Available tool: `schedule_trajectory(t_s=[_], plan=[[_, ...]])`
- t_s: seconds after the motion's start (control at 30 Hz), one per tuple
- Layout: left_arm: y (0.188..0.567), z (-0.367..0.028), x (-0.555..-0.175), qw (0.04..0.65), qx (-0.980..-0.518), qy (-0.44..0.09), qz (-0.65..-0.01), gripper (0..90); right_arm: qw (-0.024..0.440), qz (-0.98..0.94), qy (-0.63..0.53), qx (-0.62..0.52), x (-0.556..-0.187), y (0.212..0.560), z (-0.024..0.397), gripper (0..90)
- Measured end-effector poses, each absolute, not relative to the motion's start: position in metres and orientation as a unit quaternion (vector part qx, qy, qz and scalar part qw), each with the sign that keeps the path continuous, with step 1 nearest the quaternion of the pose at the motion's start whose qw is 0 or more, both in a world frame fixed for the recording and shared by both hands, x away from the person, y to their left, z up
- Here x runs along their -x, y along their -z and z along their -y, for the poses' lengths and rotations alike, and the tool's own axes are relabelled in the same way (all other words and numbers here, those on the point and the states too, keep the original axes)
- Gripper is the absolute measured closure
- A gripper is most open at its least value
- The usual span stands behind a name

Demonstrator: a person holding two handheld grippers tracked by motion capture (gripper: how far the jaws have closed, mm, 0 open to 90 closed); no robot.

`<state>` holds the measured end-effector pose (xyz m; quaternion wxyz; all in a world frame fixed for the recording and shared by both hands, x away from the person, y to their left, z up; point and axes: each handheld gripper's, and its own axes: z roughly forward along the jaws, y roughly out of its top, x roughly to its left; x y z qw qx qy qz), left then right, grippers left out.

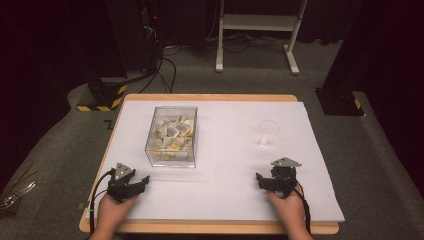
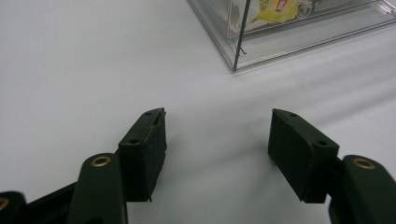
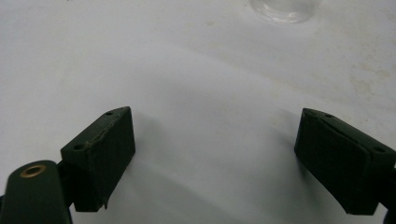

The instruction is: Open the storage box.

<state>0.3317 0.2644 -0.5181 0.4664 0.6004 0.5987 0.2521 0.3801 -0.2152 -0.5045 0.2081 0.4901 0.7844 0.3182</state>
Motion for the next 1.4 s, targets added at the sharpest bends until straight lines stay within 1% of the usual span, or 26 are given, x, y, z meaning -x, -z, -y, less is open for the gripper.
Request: schedule_trajectory(t_s=[0.17, 0.2, 0.3, 0.33, 0.43, 0.47, 0.53, 0.6, 0.77, 1.03, 1.2, 1.4], plan=[[0.5179, -0.2645, -0.3302, 0.459, -0.606, -0.254, -0.598, 37.3, 0.209, -0.785, -0.319, -0.488, -0.3802, 0.5047, 0.2155, 11.9], [0.5184, -0.2618, -0.3298, 0.458, -0.602, -0.264, -0.599, 36.8, 0.209, -0.785, -0.319, -0.489, -0.3803, 0.5047, 0.2156, 11.9], [0.5184, -0.2612, -0.3297, 0.456, -0.601, -0.267, -0.600, 36.1, 0.209, -0.785, -0.318, -0.489, -0.3800, 0.5046, 0.2156, 12.0], [0.5189, -0.2587, -0.3299, 0.462, -0.593, -0.274, -0.600, 36.3, 0.209, -0.785, -0.318, -0.489, -0.3799, 0.5045, 0.2156, 11.9], [0.5185, -0.2597, -0.3299, 0.462, -0.595, -0.268, -0.600, 37.4, 0.209, -0.785, -0.319, -0.488, -0.3803, 0.5047, 0.2157, 11.9], [0.5179, -0.2629, -0.3298, 0.455, -0.606, -0.260, -0.599, 37.4, 0.209, -0.785, -0.319, -0.488, -0.3803, 0.5047, 0.2157, 11.9], [0.5177, -0.2628, -0.3304, 0.463, -0.601, -0.247, -0.603, 34.0, 0.209, -0.785, -0.319, -0.488, -0.3803, 0.5046, 0.2156, 12.0], [0.5181, -0.2618, -0.3307, 0.462, -0.602, -0.254, -0.599, 34.0, 0.209, -0.785, -0.319, -0.488, -0.3803, 0.5046, 0.2156, 12.0], [0.5180, -0.2616, -0.3310, 0.463, -0.600, -0.252, -0.602, 33.9, 0.208, -0.784, -0.318, -0.490, -0.3801, 0.5043, 0.2153, 12.0], [0.5177, -0.2625, -0.3307, 0.458, -0.607, -0.251, -0.599, 33.9, 0.208, -0.786, -0.315, -0.489, -0.3802, 0.5037, 0.2150, 12.5], [0.5176, -0.2630, -0.3307, 0.456, -0.610, -0.252, -0.597, 33.9, 0.220, -0.786, -0.316, -0.485, -0.3786, 0.5022, 0.2160, 16.4], [0.5176, -0.2630, -0.3307, 0.456, -0.610, -0.252, -0.597, 33.9, 0.223, -0.775, -0.326, -0.493, -0.3763, 0.4973, 0.2218, 17.4]])
